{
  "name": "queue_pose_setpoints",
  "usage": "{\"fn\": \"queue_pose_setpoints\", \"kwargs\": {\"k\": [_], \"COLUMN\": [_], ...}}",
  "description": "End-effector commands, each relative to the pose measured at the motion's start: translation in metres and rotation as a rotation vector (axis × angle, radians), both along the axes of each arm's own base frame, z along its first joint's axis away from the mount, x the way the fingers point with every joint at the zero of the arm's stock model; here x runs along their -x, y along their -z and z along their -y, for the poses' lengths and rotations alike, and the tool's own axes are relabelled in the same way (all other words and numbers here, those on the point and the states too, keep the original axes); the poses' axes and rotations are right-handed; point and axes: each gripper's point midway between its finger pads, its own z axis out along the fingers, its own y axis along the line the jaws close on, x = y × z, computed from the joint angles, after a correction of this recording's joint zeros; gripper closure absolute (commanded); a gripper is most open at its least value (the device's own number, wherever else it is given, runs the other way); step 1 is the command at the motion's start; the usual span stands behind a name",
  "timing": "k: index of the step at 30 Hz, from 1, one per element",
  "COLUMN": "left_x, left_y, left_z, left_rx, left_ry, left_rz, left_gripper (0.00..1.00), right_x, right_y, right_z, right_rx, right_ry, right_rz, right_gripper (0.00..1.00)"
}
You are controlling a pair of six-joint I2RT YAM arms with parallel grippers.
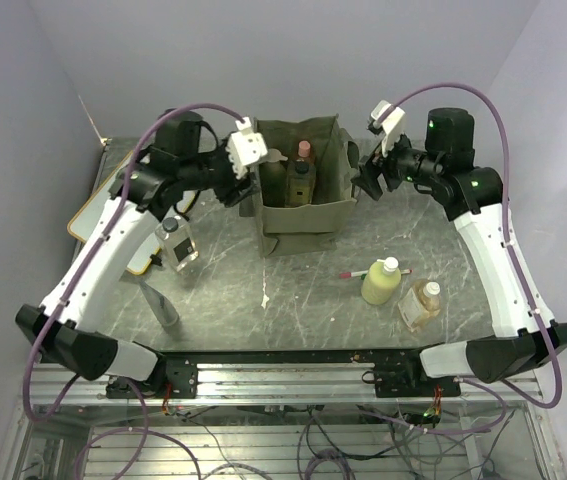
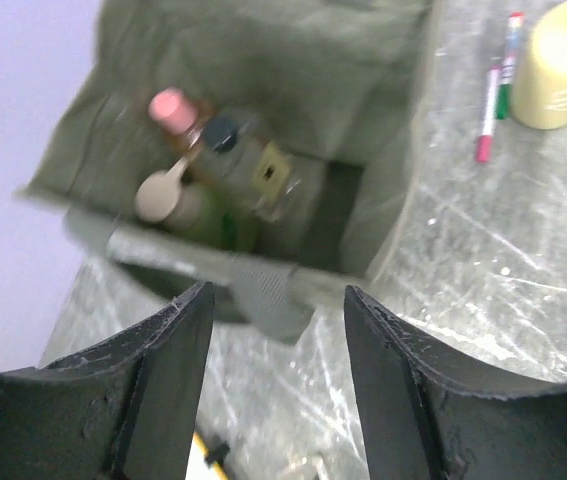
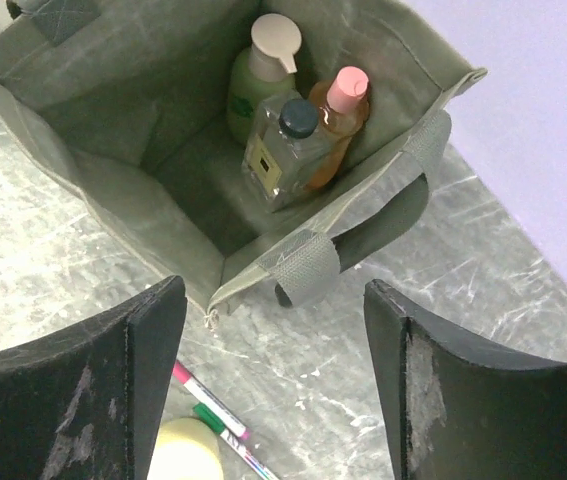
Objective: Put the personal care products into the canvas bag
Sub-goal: Pick up the care product from the center of the board.
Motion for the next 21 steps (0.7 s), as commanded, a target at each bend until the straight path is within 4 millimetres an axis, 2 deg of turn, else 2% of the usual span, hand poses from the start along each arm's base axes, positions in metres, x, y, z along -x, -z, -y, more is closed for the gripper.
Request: {"fn": "queue_pose_setpoints", "kwargs": {"k": [1,4,9,12,17,21], "left_x": [-0.015,-0.017,-0.005,0.001,0.01,0.016], "left_y": [-0.009,0.011,0.049,0.074,0.112,0.137], "left_z": [-0.053,-0.09,-0.142,-0.173,-0.205,-0.216], "left_rx": [0.015,-0.033,-0.111,-0.132,-0.19,-0.253], "left_ry": [-0.264,-0.428,-0.647,-0.774,-0.892,-0.914], "left_rz": [0.013,-0.024,-0.108,-0.192,-0.316,-0.401], "left_gripper": [0.35,0.33,0.26,0.16,0.12,0.1], "right_x": [-0.007,-0.013,-0.023,-0.023,-0.025,-0.026], "right_y": [-0.004,-0.006,-0.012,-0.013,-0.013,-0.014], "right_z": [0.0,-0.001,0.004,0.004,0.005,0.003], "right_rx": [-0.062,-0.062,-0.066,-0.069,-0.069,-0.077], "right_ry": [0.055,0.059,0.107,0.106,0.113,0.111], "right_rz": [-0.01,-0.006,0.023,0.029,0.036,0.037], "right_gripper": [0.25,0.2,0.18,0.17,0.17,0.16]}}
